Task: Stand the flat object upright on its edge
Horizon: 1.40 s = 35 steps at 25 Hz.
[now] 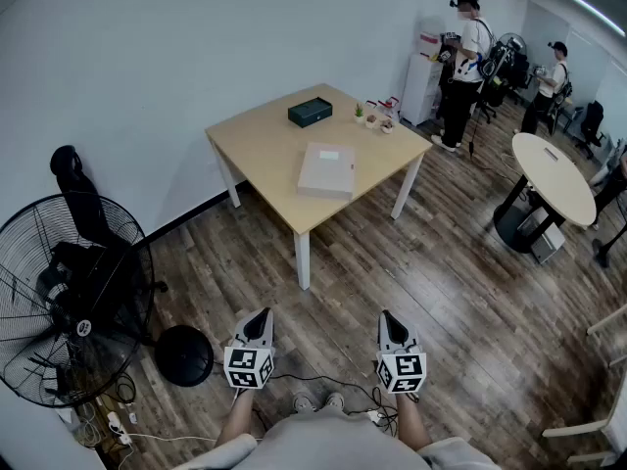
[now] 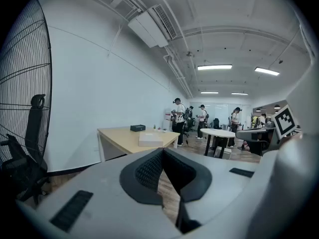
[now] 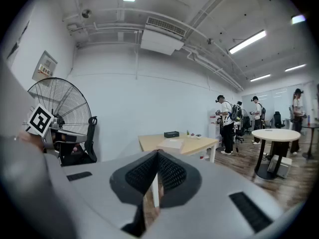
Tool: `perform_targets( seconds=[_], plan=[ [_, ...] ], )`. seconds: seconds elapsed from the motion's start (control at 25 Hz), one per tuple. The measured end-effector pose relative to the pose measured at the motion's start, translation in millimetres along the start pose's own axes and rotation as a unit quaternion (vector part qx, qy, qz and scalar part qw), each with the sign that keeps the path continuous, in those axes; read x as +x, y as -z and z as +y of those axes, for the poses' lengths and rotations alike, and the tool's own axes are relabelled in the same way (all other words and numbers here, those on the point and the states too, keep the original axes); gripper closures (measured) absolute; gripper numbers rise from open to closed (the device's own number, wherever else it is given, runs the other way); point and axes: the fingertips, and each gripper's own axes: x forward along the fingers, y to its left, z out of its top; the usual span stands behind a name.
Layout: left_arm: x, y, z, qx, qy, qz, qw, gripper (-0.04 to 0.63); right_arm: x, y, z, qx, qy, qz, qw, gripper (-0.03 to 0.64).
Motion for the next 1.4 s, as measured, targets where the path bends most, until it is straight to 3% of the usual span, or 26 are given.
perform_targets(
  seconds=[0.64, 0.72, 0.76, 0.92, 1.12, 1.4],
  plan=[
    [8, 1, -12, -0.002, 0.015, 0.005, 0.9999, 0.580, -1, 1, -12, -0.002, 0.007, 0.002, 1.000, 0.614],
    [9, 2, -16, -0.004, 0.024, 0.009, 0.9997, 0.572, 0, 2, -9, 0.002, -0.010, 0.001, 1.000, 0.572],
    [10, 3, -18, -0.004, 0.029, 0.011, 0.9995, 0.562, 1, 2, -6, 0.005, -0.023, 0.001, 1.000, 0.518],
    [16, 10, -28, -0.004, 0.054, 0.021, 0.9983, 0.421, 7, 7, 4, 0.006, -0.059, 0.003, 0.998, 0.353],
    [19, 10, -39, 0.006, 0.058, 0.018, 0.9981, 0.350, 10, 11, 2, 0.001, -0.065, 0.005, 0.998, 0.318],
    [26, 10, -49, 0.006, 0.055, 0.017, 0.9983, 0.347, 15, 14, -11, -0.001, -0.065, 0.008, 0.998, 0.325]
  ],
)
